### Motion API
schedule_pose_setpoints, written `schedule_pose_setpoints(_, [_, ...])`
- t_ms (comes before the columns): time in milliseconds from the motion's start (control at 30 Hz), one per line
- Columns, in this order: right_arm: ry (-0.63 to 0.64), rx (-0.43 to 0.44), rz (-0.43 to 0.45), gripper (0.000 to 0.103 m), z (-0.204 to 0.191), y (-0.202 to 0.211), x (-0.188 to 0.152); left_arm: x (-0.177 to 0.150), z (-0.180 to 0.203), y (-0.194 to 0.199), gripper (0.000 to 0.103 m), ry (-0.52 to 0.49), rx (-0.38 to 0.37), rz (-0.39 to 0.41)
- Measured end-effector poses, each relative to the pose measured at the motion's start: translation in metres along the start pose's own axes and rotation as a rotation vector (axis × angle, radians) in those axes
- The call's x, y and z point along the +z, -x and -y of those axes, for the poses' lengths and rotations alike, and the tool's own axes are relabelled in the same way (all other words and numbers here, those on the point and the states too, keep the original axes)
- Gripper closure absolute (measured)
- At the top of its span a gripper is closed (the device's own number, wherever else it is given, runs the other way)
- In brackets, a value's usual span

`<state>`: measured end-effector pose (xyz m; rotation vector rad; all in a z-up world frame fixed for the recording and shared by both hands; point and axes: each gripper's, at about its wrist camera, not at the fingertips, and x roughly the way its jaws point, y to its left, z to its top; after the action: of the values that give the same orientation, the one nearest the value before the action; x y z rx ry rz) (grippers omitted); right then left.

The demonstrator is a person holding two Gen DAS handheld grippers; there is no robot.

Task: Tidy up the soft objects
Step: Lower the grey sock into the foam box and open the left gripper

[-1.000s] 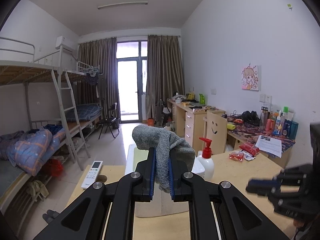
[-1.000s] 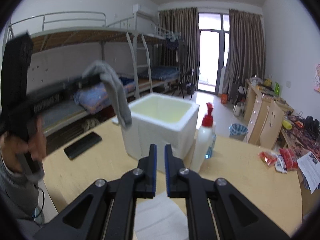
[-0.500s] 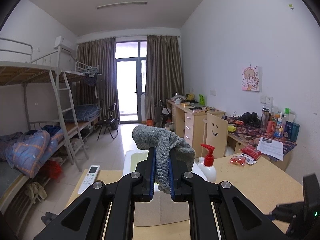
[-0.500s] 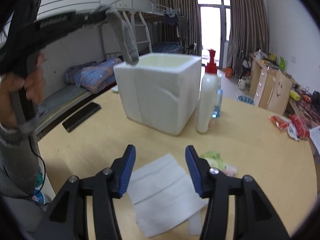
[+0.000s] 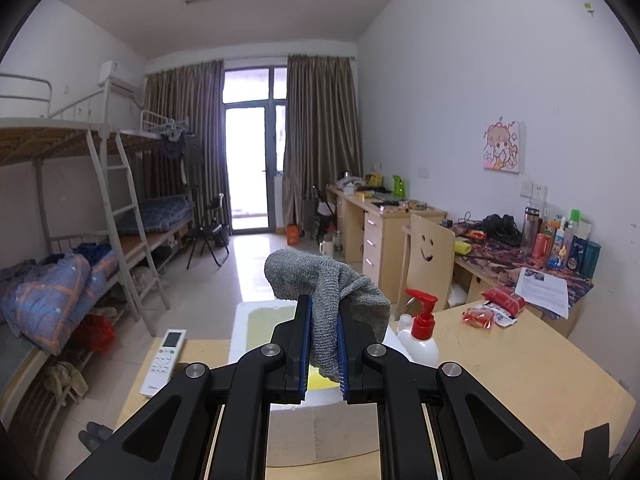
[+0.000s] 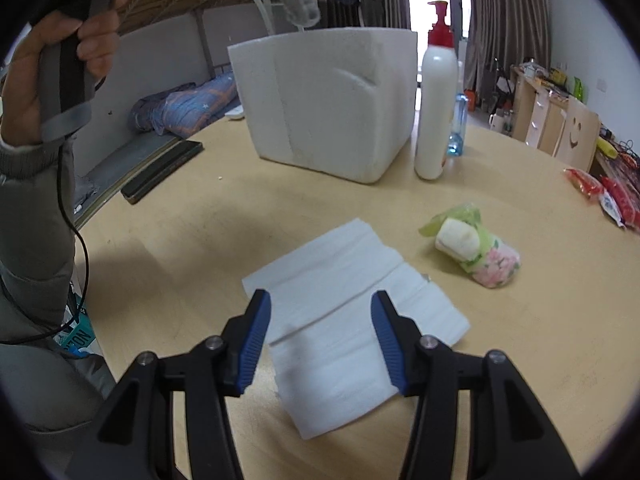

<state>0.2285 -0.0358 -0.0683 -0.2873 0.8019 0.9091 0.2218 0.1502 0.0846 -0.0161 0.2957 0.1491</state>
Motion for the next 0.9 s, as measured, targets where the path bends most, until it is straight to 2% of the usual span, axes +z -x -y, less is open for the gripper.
schedule_pose_setpoints(567, [-0.013,0.016,-0.060,0.046,0.010,-0.025,0.004,-0.003,-0.012,-0.089,0.091,0.011,-0.020,-0.178])
schedule_pose_setpoints(900, [-0.020,0.006,-0.083,0.046,0.013,-0.032,0.006,-0.014,-0.017,-0.119,0.091,0.028,-0.013,-0.248])
